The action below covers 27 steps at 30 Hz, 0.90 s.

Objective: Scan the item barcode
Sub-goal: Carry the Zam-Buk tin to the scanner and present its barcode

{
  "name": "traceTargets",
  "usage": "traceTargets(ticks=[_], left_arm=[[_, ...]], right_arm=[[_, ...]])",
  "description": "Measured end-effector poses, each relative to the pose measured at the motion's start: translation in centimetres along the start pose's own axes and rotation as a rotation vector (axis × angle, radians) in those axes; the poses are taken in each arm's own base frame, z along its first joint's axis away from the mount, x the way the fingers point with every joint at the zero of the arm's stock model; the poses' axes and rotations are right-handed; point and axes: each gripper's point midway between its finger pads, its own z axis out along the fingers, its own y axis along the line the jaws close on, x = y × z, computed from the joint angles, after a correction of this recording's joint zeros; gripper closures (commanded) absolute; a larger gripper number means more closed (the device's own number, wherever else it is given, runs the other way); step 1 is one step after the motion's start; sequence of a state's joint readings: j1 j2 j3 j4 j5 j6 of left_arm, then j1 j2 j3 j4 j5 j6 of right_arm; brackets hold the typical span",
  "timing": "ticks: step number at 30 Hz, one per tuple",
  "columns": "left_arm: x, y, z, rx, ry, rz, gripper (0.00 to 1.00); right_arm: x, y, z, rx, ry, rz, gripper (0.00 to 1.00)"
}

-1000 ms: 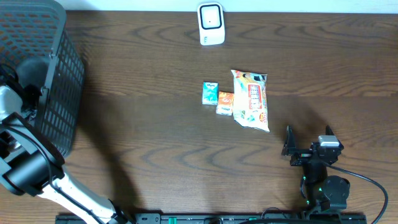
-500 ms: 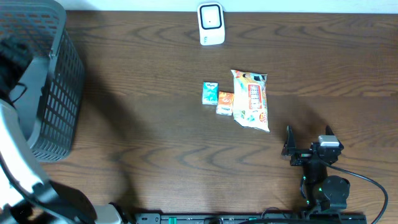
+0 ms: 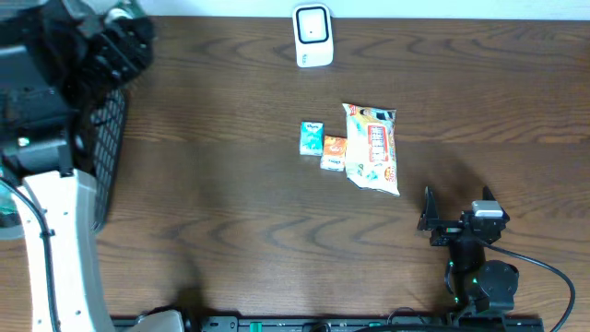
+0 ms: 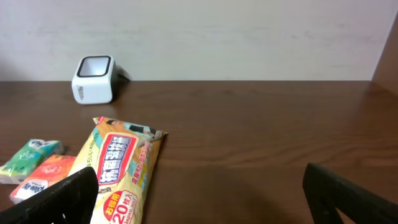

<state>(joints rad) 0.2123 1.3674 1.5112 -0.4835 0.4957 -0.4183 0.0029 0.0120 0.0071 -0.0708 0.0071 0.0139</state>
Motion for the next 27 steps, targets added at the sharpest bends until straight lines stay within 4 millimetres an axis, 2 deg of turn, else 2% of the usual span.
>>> traceTargets(ticks=[7,8,11,14,21,27], left_arm=[[8.4,-4.6,1.4,0.07,0.271,0.102,0.41],[9.1,-5.0,1.6,0.078,0.293,0.115,0.41],[12.9,-5.7,2.5,0.086,0.418,0.157,0.41],[16.3,-5.0,4.1,0.041,0.531,0.184,0.41],[23.9,-2.1,9.6,-0.092,0.734,0.256,0.4],[29.0,0.0,13.8,-0.135,0.832,0.279,0.4]], right_arm=[[0.0,0.0,0.0,0.0,0.0,0.0,0.01],[0.0,0.0,0.0,0.0,0.0,0.0,0.01],[0.0,0.0,0.0,0.0,0.0,0.0,0.01],[0.0,0.0,0.0,0.0,0.0,0.0,0.01],[0.0,0.0,0.0,0.0,0.0,0.0,0.01],[0.0,0.0,0.0,0.0,0.0,0.0,0.01]])
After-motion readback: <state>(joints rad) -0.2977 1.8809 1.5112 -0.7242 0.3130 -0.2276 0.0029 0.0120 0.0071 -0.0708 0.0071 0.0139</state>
